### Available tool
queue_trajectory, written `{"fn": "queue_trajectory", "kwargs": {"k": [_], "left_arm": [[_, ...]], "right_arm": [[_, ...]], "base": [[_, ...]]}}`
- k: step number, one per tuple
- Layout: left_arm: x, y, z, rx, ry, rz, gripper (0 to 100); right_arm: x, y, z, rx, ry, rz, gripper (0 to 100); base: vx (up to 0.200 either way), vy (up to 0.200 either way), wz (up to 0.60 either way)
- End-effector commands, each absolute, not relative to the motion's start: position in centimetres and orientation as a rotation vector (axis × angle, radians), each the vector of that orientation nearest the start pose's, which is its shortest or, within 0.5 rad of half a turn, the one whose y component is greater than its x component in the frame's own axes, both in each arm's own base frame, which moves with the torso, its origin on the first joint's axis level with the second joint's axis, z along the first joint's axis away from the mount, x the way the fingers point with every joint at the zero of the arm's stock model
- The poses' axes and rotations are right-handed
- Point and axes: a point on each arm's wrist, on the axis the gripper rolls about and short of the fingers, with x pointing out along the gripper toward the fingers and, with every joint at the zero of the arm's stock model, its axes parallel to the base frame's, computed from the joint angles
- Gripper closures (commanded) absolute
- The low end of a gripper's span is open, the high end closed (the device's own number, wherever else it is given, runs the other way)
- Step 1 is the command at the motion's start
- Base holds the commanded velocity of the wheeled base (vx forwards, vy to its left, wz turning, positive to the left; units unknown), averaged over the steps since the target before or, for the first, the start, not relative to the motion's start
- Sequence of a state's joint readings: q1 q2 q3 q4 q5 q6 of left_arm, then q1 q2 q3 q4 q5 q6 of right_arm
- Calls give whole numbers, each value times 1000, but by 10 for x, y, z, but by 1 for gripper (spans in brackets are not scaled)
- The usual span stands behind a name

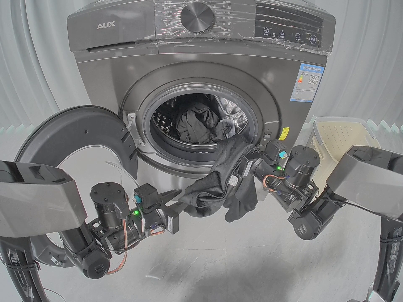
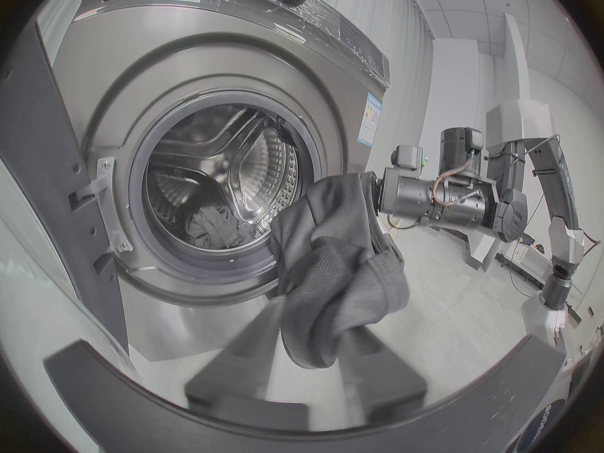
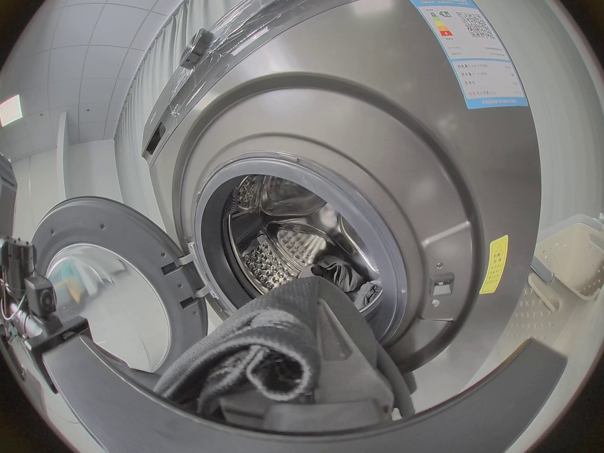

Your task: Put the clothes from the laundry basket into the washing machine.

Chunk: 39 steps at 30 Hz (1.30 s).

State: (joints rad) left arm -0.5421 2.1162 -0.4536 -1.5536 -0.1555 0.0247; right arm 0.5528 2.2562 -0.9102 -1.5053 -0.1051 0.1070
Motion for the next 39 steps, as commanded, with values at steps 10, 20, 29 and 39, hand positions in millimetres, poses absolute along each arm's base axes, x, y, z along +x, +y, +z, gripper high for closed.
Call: {"fn": "queue_trajectory", "kwargs": {"k": [10,20,29,39], "left_arm": [[247,-148,62,76,164,-713,0],[261,-156,64,62,122,-707,0],[285,-168,61,48,76,-700,0],[303,-177,52,42,59,-693,0]], "right_arm": [[359,194,116,172,-216,416,100],[323,224,132,193,-222,528,100],[297,249,135,209,-213,616,100],[279,267,138,225,-212,679,100]], "base": [[0,0,0],[0,0,0],[0,0,0],[0,0,0]]}}
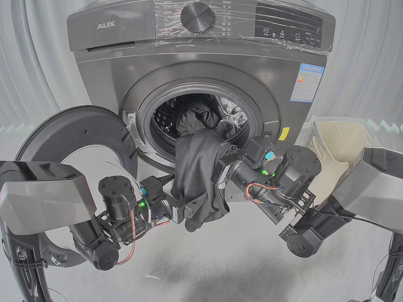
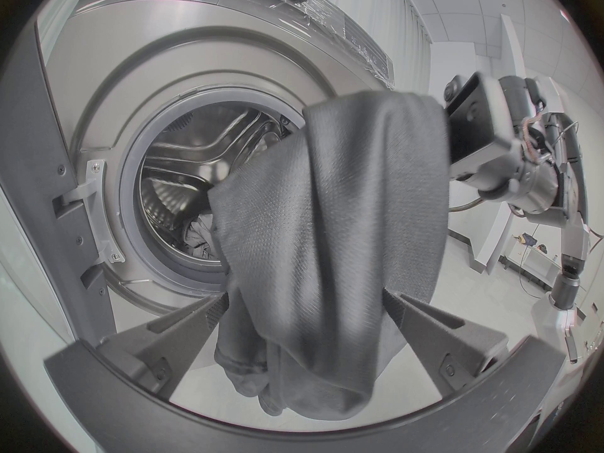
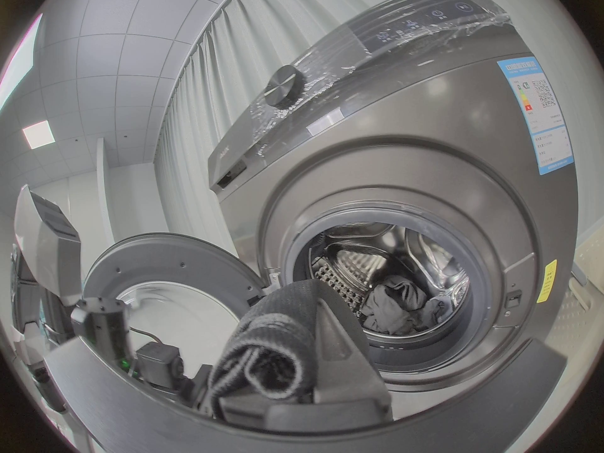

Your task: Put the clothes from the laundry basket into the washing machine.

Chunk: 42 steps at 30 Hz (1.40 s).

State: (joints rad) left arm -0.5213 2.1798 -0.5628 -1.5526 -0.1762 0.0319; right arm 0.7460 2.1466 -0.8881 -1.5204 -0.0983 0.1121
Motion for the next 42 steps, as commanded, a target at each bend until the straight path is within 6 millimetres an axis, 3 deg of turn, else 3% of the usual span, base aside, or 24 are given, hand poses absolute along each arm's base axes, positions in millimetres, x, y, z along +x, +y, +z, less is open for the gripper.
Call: {"fn": "queue_trajectory", "kwargs": {"k": [1,15,22,23,26,32,42], "left_arm": [[303,-177,52,42,59,-693,0],[352,-187,36,22,-17,-647,0],[365,-184,34,17,-40,-621,0],[366,-184,35,17,-41,-613,100],[368,-183,40,4,-59,-587,100],[365,-179,57,-35,-85,-562,100],[356,-178,80,-46,-128,-564,100]], "right_arm": [[279,267,138,225,-212,679,100],[249,278,137,244,-173,750,100],[247,276,138,249,-166,748,100],[248,275,137,248,-165,742,100],[253,269,135,242,-152,705,100],[270,237,123,200,-96,589,100],[247,213,82,107,88,575,100]], "base": [[0,0,0],[0,0,0],[0,0,0],[0,0,0],[0,0,0],[0,0,0],[0,0,0]]}}
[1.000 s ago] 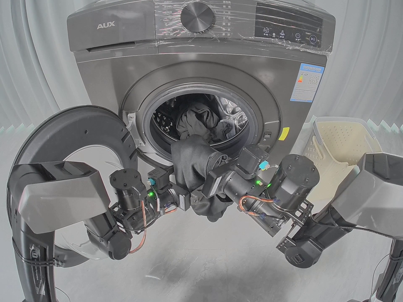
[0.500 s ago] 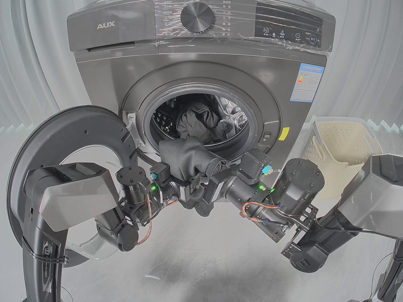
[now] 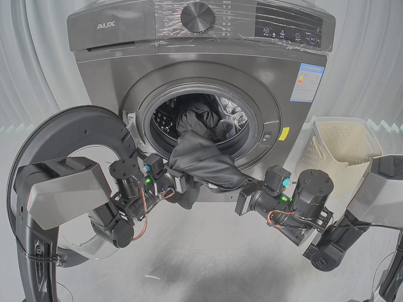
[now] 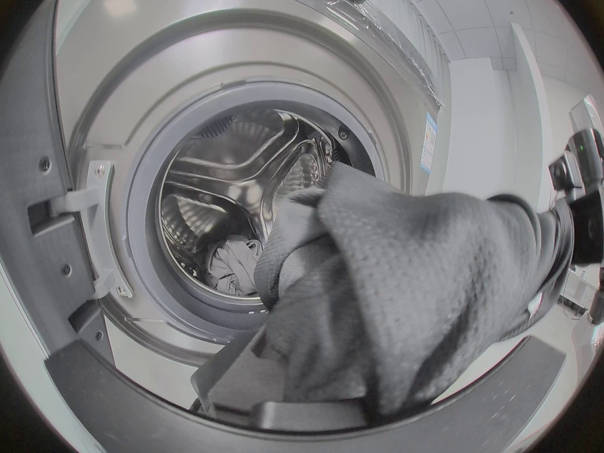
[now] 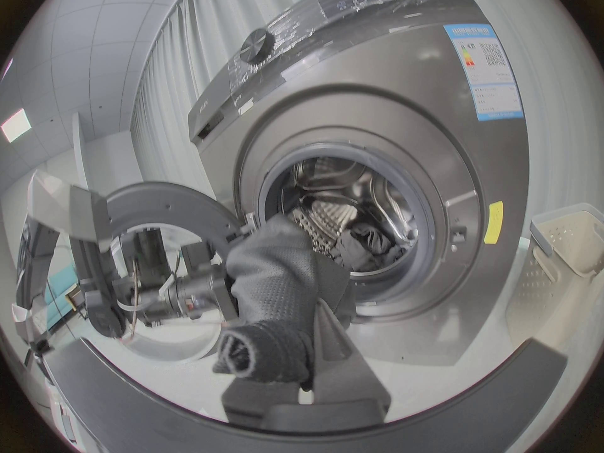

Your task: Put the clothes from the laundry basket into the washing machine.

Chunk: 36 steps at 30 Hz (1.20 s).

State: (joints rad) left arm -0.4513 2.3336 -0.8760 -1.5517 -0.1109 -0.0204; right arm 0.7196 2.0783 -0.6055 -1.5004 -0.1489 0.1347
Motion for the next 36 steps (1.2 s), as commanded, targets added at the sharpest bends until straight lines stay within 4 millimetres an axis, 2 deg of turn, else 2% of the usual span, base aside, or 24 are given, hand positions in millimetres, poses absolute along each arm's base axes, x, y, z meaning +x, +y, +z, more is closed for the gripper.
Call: {"fn": "queue_trajectory", "kwargs": {"k": [1,8,9,13,17,23,26,28,29,35,36], "left_arm": [[354,-178,81,-47,-128,-564,100],[344,-175,90,-46,-130,-568,100],[343,-174,91,-47,-130,-568,100],[331,-168,93,-50,-101,-572,100],[315,-161,100,-80,-78,-576,100],[274,-155,119,-85,-67,-613,100],[256,-150,123,-83,-56,-628,100],[248,-148,121,-81,-39,-635,100],[237,-145,121,-83,-21,-647,100],[229,-145,121,-82,-10,-659,100],[226,-142,118,-77,10,-652,100]], "right_arm": [[246,213,80,109,99,581,100],[248,212,78,123,110,601,100],[247,211,75,118,120,600,0],[239,207,66,102,160,602,0],[219,190,47,31,278,595,0],[190,161,23,-48,452,569,0],[188,156,17,-54,490,550,0],[189,152,17,-50,493,533,0],[191,151,19,-34,478,518,0],[200,143,30,-6,424,475,0],[202,141,38,10,390,467,0]], "base": [[0,0,0],[0,0,0],[0,0,0],[0,0,0],[0,0,0],[0,0,0],[0,0,0],[0,0,0],[0,0,0],[0,0,0],[0,0,0]]}}
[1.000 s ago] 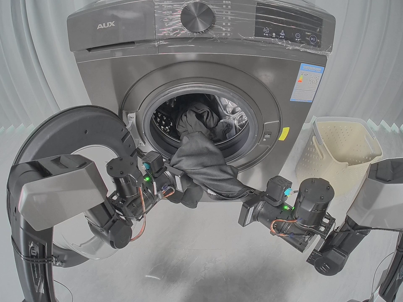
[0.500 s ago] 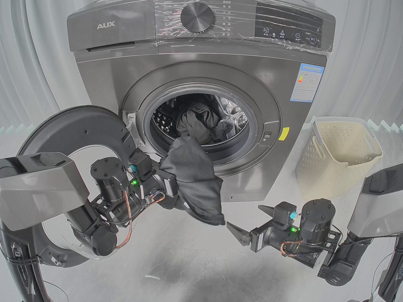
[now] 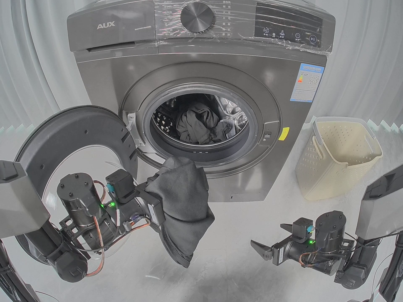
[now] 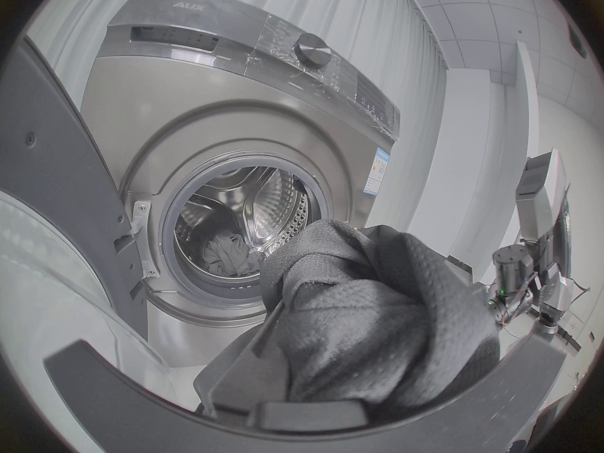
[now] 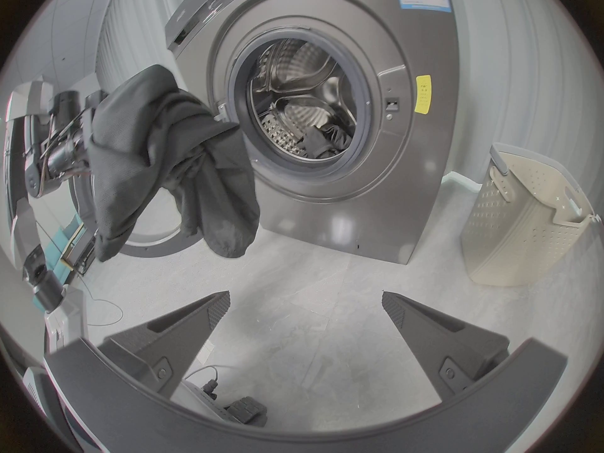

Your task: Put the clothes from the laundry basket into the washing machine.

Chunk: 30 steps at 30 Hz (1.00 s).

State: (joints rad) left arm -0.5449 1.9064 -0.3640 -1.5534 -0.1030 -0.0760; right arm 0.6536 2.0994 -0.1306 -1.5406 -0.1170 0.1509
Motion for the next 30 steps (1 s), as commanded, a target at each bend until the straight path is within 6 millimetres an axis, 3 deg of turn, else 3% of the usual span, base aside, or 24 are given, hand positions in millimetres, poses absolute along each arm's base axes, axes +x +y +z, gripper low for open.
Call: {"fn": "queue_trajectory", "kwargs": {"k": [1,6,15,21,30], "left_arm": [[226,-141,117,-77,11,-651,100],[227,-135,111,-65,36,-596,100],[229,-136,105,-64,60,-537,100],[227,-145,99,-50,78,-562,100],[225,-149,96,-51,93,-578,100]], "right_arm": [[203,141,39,13,385,466,0],[212,128,45,35,358,410,0],[214,127,46,37,352,408,0],[212,128,44,35,362,418,0],[211,130,45,36,359,423,0]], "base": [[0,0,0],[0,0,0],[0,0,0],[200,0,0],[44,0,0]]}}
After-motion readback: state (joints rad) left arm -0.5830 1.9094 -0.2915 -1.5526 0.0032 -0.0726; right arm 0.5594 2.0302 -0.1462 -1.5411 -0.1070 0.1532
